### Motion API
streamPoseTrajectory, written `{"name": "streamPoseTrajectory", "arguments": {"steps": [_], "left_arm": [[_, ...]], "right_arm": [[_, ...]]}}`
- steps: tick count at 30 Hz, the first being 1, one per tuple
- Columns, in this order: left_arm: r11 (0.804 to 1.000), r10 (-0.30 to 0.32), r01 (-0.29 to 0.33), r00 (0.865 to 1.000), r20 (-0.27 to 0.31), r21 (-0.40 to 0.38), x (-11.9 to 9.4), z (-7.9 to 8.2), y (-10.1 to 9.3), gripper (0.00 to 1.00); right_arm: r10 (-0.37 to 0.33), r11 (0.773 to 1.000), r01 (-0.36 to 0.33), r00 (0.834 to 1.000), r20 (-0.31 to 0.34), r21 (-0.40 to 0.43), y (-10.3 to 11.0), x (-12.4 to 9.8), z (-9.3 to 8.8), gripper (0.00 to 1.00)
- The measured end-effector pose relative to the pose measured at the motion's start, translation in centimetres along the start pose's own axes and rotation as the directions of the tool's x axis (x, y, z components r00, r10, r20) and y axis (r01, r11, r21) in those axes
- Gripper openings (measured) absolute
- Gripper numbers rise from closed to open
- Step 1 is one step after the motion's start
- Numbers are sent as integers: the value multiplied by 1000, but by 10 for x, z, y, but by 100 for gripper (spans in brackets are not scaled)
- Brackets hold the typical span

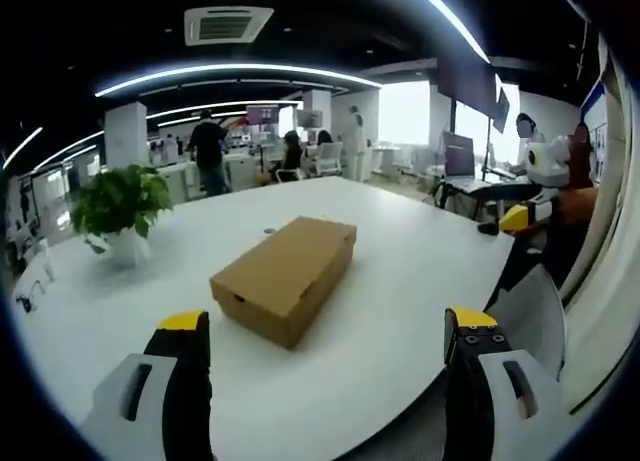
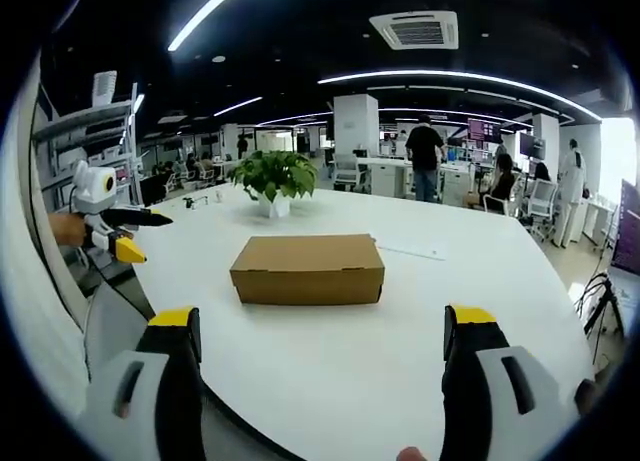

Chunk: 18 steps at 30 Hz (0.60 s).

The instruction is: Operate the shoe box by opening the lid, removing the specified soft item, and placing it in the target area until the item is outside and the box remains undamaged.

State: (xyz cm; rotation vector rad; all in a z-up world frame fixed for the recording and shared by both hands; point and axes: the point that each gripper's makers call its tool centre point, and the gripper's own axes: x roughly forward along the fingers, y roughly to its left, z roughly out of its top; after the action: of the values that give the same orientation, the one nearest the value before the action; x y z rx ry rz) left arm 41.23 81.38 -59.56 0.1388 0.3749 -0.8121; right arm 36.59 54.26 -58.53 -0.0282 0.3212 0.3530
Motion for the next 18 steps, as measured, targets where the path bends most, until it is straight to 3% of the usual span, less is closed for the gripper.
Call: {"name": "streamPoseTrajectory", "arguments": {"steps": [18], "left_arm": [[1000, 4, -4, 1000, 7, -16, 1, 0, -1, 100]], "right_arm": [[-3, 1000, 3, 1000, -2, 2, -2, -1, -1, 96]]}}
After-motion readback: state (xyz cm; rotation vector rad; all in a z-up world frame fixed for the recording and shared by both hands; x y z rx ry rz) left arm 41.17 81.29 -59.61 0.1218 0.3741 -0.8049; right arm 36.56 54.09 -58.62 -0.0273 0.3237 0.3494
